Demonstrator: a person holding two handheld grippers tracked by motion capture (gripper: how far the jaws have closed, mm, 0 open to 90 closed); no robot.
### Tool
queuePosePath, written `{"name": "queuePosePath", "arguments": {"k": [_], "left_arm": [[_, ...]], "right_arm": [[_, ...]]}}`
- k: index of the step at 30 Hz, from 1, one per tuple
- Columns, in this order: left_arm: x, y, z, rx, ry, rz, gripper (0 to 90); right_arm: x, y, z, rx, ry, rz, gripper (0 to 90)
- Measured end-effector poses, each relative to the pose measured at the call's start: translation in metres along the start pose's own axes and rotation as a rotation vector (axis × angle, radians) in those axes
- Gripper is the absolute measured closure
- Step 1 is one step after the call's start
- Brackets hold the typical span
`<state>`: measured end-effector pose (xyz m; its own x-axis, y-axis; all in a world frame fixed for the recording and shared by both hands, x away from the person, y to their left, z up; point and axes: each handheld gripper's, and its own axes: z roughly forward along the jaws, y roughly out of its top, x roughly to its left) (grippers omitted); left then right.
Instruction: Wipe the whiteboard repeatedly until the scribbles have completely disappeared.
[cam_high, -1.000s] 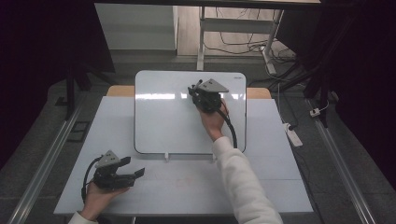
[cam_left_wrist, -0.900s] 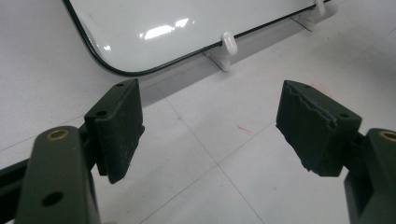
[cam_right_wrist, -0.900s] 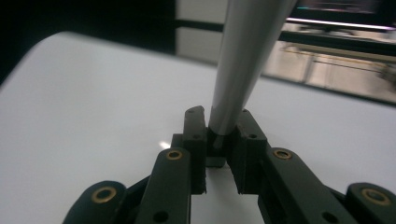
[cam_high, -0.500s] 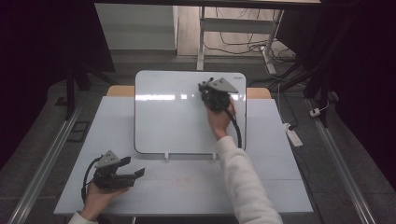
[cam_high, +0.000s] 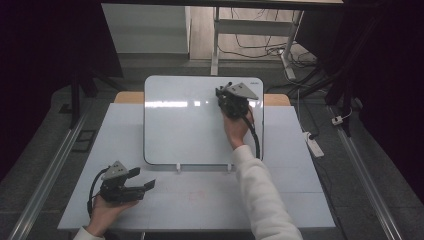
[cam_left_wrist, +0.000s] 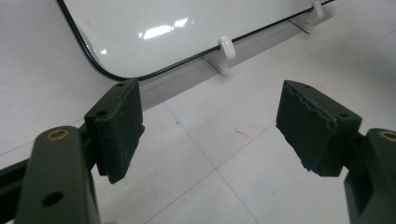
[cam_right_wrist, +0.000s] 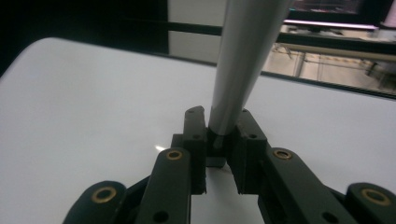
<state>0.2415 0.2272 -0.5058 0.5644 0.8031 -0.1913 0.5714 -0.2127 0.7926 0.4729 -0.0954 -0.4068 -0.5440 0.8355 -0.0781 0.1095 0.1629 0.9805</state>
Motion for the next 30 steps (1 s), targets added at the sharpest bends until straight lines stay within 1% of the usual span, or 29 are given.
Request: {"name": "queuePosePath", "arguments": {"k": [1,2,3,4,5,6,7,8,9,10,12,13,14,15,17,18,19,20,21,22,23,24,25,26,27,28,29,30], "left_arm": [[0.000,0.000,0.000,0.000,0.002,0.002,23.4],[0.000,0.000,0.000,0.000,0.003,0.003,23.4],[-0.001,0.000,0.000,0.000,0.004,0.004,23.4],[-0.001,0.000,0.000,0.000,0.005,0.003,23.4],[-0.001,-0.001,-0.001,-0.002,0.006,0.001,23.4],[0.000,-0.001,-0.002,-0.003,0.006,0.000,23.4],[0.000,-0.001,-0.003,-0.006,0.007,-0.003,23.4],[0.001,-0.001,-0.003,-0.008,0.008,-0.005,23.4],[0.002,-0.002,-0.003,-0.008,0.009,-0.006,23.5],[0.002,-0.002,-0.003,-0.005,0.008,-0.008,23.4],[0.004,-0.002,-0.002,-0.005,0.006,-0.008,23.4],[0.004,-0.002,-0.002,-0.005,0.005,-0.008,23.5],[0.004,-0.002,-0.003,-0.005,0.008,-0.006,23.5],[0.004,-0.002,-0.003,-0.007,0.006,-0.005,23.5],[0.003,-0.002,-0.004,-0.010,0.009,-0.007,23.5],[0.003,-0.002,-0.004,-0.012,0.008,-0.007,23.4],[0.002,-0.002,-0.004,-0.014,0.007,-0.007,23.4],[0.002,-0.002,-0.004,-0.013,0.009,-0.007,23.4],[0.002,-0.001,-0.003,-0.010,0.008,-0.005,23.4],[0.002,-0.001,-0.002,-0.007,0.007,-0.002,23.5],[0.001,-0.001,-0.002,-0.005,0.009,0.000,23.4],[0.001,-0.001,-0.002,-0.005,0.009,-0.001,23.4],[0.000,-0.001,-0.003,-0.007,0.010,0.001,23.4],[0.000,-0.002,-0.004,-0.010,0.011,0.000,23.4],[-0.001,-0.002,-0.005,-0.013,0.013,-0.004,23.4],[0.000,-0.002,-0.005,-0.015,0.013,-0.007,23.5],[0.001,-0.002,-0.005,-0.015,0.013,-0.009,23.4],[0.001,-0.002,-0.005,-0.014,0.014,-0.012,23.5]], "right_arm": [[0.011,-0.001,0.004,0.005,0.038,-0.014,77.4],[0.022,-0.002,0.009,0.020,0.069,-0.047,77.5],[0.032,-0.002,0.013,0.026,0.086,-0.083,77.5],[0.036,-0.001,0.016,0.028,0.088,-0.097,77.5],[0.034,0.002,0.019,0.025,0.084,-0.083,77.5],[0.029,0.006,0.020,0.015,0.063,-0.061,77.5],[0.023,0.010,0.021,0.002,0.029,-0.042,77.5],[0.018,0.013,0.022,-0.005,0.013,-0.021,77.4],[0.017,0.015,0.024,-0.005,0.013,-0.008,77.5],[0.021,0.016,0.026,-0.002,0.023,-0.012,77.5],[0.038,0.012,0.030,0.016,0.082,-0.071,77.5],[0.045,0.011,0.031,0.027,0.093,-0.112,77.5],[0.045,0.010,0.031,0.031,0.089,-0.136,77.5],[0.039,0.011,0.030,0.030,0.091,-0.115,77.5],[0.020,0.014,0.023,0.019,0.010,-0.059,77.5],[0.011,0.015,0.019,0.011,-0.010,-0.022,77.5],[0.006,0.015,0.017,0.007,-0.006,0.002,77.5],[0.009,0.014,0.015,0.006,-0.004,-0.004,77.5],[0.014,0.012,0.016,0.011,0.022,-0.024,77.5],[0.020,0.010,0.017,0.021,0.043,-0.060,77.4],[0.023,0.009,0.017,0.030,0.037,-0.094,77.4],[0.019,0.009,0.016,0.030,0.038,-0.096,77.5],[0.011,0.011,0.014,0.025,0.010,-0.076,77.5],[-0.002,0.012,0.010,0.015,-0.031,-0.053,77.5],[-0.017,0.014,0.005,0.003,-0.070,-0.019,77.5],[-0.030,0.015,0.000,-0.007,-0.099,0.020,77.5],[-0.040,0.016,-0.004,-0.013,-0.113,0.045,77.5],[-0.044,0.015,-0.006,-0.014,-0.113,0.054,77.5]]}}
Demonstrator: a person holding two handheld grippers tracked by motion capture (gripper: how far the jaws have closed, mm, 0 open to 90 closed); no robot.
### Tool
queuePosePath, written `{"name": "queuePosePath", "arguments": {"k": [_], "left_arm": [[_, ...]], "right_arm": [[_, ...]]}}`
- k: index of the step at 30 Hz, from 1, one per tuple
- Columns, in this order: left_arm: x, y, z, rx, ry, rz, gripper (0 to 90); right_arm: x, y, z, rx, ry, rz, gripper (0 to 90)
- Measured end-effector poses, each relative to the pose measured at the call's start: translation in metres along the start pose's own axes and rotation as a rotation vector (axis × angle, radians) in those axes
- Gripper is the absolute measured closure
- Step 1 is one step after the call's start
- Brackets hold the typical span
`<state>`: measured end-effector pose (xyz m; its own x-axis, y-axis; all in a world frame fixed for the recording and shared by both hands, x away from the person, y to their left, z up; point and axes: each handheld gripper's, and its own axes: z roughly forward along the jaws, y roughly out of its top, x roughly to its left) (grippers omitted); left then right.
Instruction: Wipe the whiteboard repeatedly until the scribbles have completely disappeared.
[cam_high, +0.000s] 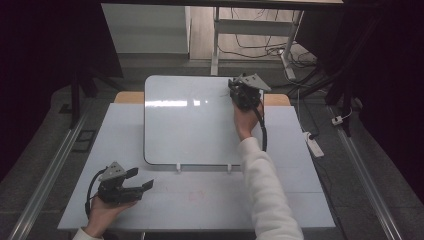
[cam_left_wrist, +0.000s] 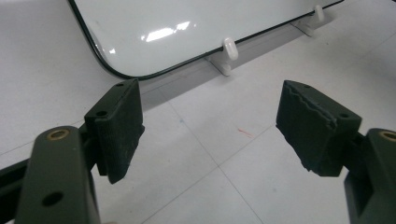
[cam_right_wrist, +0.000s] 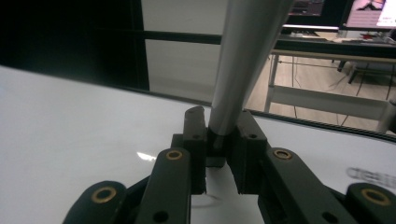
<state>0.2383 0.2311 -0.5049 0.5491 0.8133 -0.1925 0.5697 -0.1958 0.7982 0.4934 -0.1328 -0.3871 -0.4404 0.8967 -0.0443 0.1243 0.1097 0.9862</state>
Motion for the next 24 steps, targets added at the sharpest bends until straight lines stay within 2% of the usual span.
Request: {"name": "queuePosePath", "arguments": {"k": [1,2,4,5,6,7,10,11,13,14,15,16,17,20,21,22,24], "left_arm": [[0.001,0.000,0.001,0.002,-0.001,-0.001,23.4],[0.001,0.000,0.002,0.004,0.001,0.001,23.5],[0.000,0.001,0.002,0.006,0.001,0.007,23.5],[-0.001,0.001,0.002,0.008,0.001,0.010,23.5],[-0.001,0.001,0.002,0.009,0.002,0.010,23.4],[-0.001,0.001,0.002,0.009,-0.001,0.009,23.5],[0.000,0.000,0.001,0.002,0.002,0.002,23.5],[0.000,0.000,0.000,0.001,0.002,0.000,23.5],[0.002,0.000,0.001,0.004,0.001,0.000,23.5],[0.002,0.000,0.002,0.006,0.000,-0.001,23.5],[0.003,0.000,0.002,0.008,-0.002,-0.002,23.5],[0.002,0.000,0.002,0.006,0.000,0.000,23.5],[0.001,0.000,0.002,0.005,0.001,0.003,23.5],[-0.001,0.000,0.000,0.000,-0.001,0.008,23.5],[-0.001,0.001,0.000,0.000,0.000,0.008,23.5],[-0.001,0.001,0.001,0.001,-0.001,0.009,23.5],[-0.001,0.002,0.003,0.007,-0.002,0.010,23.5]], "right_arm": [[0.002,-0.001,0.000,-0.003,0.004,-0.004,77.4],[0.007,-0.003,0.001,-0.002,0.029,-0.019,77.4],[0.024,-0.007,0.005,0.006,0.100,-0.057,77.4],[0.031,-0.008,0.007,0.009,0.115,-0.089,77.5],[0.034,-0.008,0.008,0.011,0.105,-0.112,77.5],[0.031,-0.007,0.009,0.011,0.106,-0.102,77.4],[0.014,-0.002,0.006,-0.014,0.022,-0.026,77.5],[0.011,-0.003,0.005,-0.010,0.013,-0.025,77.4],[0.014,-0.006,0.003,-0.003,0.031,-0.031,77.5],[0.018,-0.008,0.002,0.002,0.064,-0.044,77.4],[0.023,-0.012,0.002,0.007,0.092,-0.072,77.4],[0.026,-0.014,0.001,0.016,0.100,-0.095,77.5],[0.024,-0.014,0.000,0.016,0.102,-0.096,77.5],[0.003,-0.010,-0.005,-0.006,0.026,-0.006,77.5],[0.000,-0.011,-0.006,-0.010,0.030,0.015,77.5],[0.003,-0.012,-0.007,-0.006,0.034,0.008,77.4],[0.019,-0.019,-0.007,0.007,0.095,-0.047,77.4]]}}
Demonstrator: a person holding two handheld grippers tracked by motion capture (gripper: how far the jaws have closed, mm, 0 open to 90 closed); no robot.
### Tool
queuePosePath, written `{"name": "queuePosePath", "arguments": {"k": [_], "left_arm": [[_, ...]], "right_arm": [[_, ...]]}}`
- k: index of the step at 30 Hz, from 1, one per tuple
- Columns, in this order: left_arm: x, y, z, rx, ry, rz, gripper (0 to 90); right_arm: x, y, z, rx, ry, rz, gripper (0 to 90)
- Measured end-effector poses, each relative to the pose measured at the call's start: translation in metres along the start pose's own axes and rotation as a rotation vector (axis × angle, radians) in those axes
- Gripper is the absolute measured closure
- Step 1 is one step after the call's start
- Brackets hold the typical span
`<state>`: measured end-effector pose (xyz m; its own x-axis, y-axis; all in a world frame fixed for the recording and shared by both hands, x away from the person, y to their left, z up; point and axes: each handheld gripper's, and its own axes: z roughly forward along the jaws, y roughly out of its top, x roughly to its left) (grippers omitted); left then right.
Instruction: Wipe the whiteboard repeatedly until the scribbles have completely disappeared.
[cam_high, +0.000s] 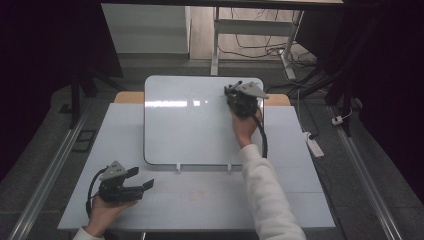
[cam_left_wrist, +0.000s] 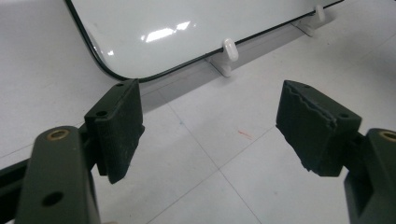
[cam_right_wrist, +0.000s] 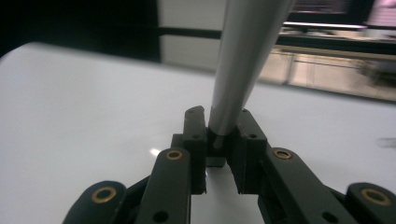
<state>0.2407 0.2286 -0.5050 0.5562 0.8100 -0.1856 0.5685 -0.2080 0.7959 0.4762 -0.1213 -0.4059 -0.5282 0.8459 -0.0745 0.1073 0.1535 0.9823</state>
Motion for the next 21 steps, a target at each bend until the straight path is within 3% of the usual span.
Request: {"name": "queuePosePath", "arguments": {"k": [2,3,4,7,9,10,12,14,15,18,20,21], "left_arm": [[-0.001,0.000,0.001,0.005,-0.002,0.003,23.5],[-0.002,0.000,0.000,0.003,-0.002,0.005,23.5],[-0.002,-0.001,-0.001,0.000,-0.002,0.003,23.5],[-0.001,-0.001,-0.003,-0.006,0.001,-0.001,23.5],[0.000,0.000,-0.002,-0.005,0.002,-0.003,23.5],[0.000,0.000,-0.001,-0.003,0.000,-0.004,23.5],[0.000,0.000,0.000,0.002,-0.003,0.000,23.5],[-0.001,0.000,0.000,0.003,-0.003,0.002,23.4],[-0.001,0.000,0.000,0.003,-0.004,0.002,23.5],[-0.001,0.000,-0.001,-0.001,-0.003,0.001,23.5],[0.000,0.000,0.000,0.000,-0.004,-0.002,23.5],[0.000,0.000,0.001,0.001,-0.004,-0.002,23.5]], "right_arm": [[0.014,-0.006,0.001,0.012,0.015,-0.067,77.5],[0.013,-0.007,0.000,0.005,0.018,-0.061,77.5],[0.006,-0.006,-0.002,-0.004,0.012,-0.024,77.5],[-0.019,-0.004,-0.010,-0.029,-0.100,0.057,77.5],[-0.019,-0.005,-0.012,-0.038,-0.115,0.067,77.5],[-0.013,-0.007,-0.011,-0.035,-0.107,0.052,77.4],[0.001,-0.009,-0.006,-0.021,-0.040,0.011,77.5],[0.007,-0.010,-0.005,-0.014,-0.031,-0.045,77.5],[0.001,-0.008,-0.005,-0.015,-0.026,-0.031,77.5],[-0.021,-0.002,-0.008,-0.040,-0.088,0.053,77.5],[-0.020,0.000,-0.006,-0.028,-0.092,0.042,77.5],[-0.014,-0.001,-0.004,-0.025,-0.067,0.019,77.5]]}}
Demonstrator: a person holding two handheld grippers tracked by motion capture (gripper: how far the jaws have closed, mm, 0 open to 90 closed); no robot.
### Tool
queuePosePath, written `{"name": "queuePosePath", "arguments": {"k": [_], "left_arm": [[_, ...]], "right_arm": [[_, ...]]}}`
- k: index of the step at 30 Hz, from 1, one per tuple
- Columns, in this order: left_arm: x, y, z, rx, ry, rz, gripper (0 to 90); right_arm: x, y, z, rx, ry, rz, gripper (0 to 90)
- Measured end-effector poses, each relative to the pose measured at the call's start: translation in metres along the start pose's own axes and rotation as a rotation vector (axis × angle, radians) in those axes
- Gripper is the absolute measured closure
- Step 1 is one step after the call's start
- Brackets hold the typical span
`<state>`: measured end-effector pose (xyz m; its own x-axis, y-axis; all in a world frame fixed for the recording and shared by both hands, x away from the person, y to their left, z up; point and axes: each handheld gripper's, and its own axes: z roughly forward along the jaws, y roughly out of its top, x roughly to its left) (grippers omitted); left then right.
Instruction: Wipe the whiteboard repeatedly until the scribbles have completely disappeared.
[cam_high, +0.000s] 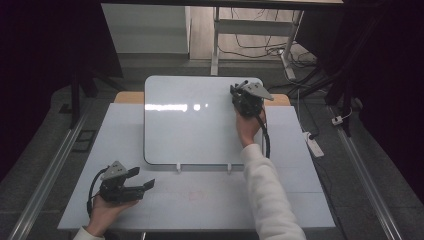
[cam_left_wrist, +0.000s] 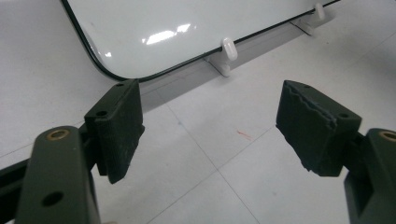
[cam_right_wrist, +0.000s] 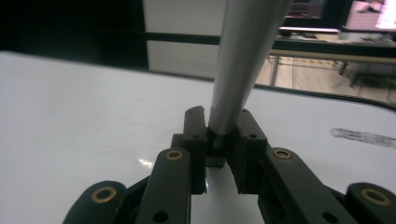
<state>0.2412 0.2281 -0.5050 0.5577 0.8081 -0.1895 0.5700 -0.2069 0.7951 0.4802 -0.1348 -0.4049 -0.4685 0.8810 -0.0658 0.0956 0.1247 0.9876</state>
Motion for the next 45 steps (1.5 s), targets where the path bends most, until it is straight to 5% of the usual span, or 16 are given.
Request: {"name": "queuePosePath", "arguments": {"k": [2,4,10,12,15,17,20,22,25,27,31,32,37,41,43,45], "left_arm": [[0.000,0.000,0.001,0.003,0.000,0.002,23.5],[0.000,0.000,0.001,0.002,0.000,0.004,23.5],[0.000,0.000,-0.002,-0.006,0.003,-0.006,23.5],[0.000,0.000,-0.001,-0.003,0.000,-0.001,23.5],[-0.001,0.000,0.000,0.000,0.000,0.005,23.5],[0.000,-0.001,-0.002,-0.006,0.001,0.000,23.5],[0.001,-0.001,-0.004,-0.014,0.004,-0.002,23.5],[0.002,-0.001,-0.004,-0.012,0.001,-0.003,23.6],[0.002,0.000,-0.002,-0.009,-0.002,-0.002,23.5],[0.000,0.000,-0.003,-0.011,0.000,0.003,23.5],[0.000,0.000,-0.004,-0.016,0.000,0.002,23.5],[0.000,0.000,-0.004,-0.014,-0.001,0.000,23.5],[0.000,0.000,-0.002,-0.006,0.000,0.004,23.5],[0.000,-0.001,-0.004,-0.013,0.004,0.000,23.5],[0.003,-0.001,-0.004,-0.013,0.003,-0.005,23.6],[0.004,-0.001,-0.002,-0.009,0.001,-0.008,23.6]], "right_arm": [[0.018,-0.004,0.003,0.022,0.074,-0.045,77.5],[0.027,-0.005,0.004,0.027,0.095,-0.086,77.5],[-0.002,0.006,0.004,0.015,0.020,0.009,77.5],[0.006,0.004,0.005,0.017,0.032,0.000,77.4],[0.033,-0.003,0.009,0.040,0.129,-0.042,77.5],[0.038,-0.004,0.009,0.039,0.118,-0.073,77.5],[0.020,-0.002,0.005,0.023,0.041,-0.034,77.5],[0.013,-0.002,0.002,0.012,0.044,0.021,77.5],[0.031,-0.007,0.003,0.029,0.099,-0.040,77.5],[0.034,-0.008,0.004,0.033,0.089,-0.096,77.5],[0.012,0.001,0.007,-0.003,0.029,0.011,77.5],[0.014,0.002,0.009,-0.005,0.025,0.022,77.5],[0.053,0.005,0.028,0.014,0.144,-0.092,77.5],[0.040,0.018,0.037,-0.017,0.088,0.003,77.5],[0.049,0.018,0.038,0.003,0.088,-0.052,77.5],[0.067,0.012,0.037,0.029,0.174,-0.113,77.5]]}}
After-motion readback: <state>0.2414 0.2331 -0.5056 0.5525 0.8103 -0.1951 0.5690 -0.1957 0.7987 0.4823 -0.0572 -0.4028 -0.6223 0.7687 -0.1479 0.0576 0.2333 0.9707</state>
